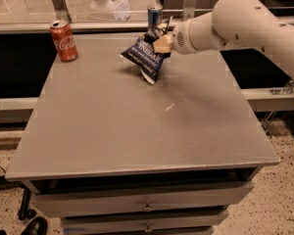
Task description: Move blue chip bag near redbull can
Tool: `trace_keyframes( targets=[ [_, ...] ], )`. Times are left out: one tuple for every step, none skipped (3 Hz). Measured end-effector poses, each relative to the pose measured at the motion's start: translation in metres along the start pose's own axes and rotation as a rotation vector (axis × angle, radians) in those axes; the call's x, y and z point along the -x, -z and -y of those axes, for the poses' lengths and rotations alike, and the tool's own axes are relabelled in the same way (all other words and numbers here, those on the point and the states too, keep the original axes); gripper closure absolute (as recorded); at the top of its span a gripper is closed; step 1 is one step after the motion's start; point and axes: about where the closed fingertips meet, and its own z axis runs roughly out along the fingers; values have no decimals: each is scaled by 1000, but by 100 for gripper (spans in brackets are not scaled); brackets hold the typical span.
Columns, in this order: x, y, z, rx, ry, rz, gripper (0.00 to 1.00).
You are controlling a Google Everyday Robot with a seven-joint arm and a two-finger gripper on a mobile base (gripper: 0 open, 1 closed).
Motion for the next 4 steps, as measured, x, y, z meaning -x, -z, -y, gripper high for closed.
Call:
trace_keyframes(
  targets=[
    [-2, -1, 45, -73, -14, -7, 100],
    [3, 4, 85, -142, -14, -4, 100],
    [12, 9, 111, -190, -11, 8, 100],
    [21, 10, 126, -217, -7, 23, 100]
  ],
)
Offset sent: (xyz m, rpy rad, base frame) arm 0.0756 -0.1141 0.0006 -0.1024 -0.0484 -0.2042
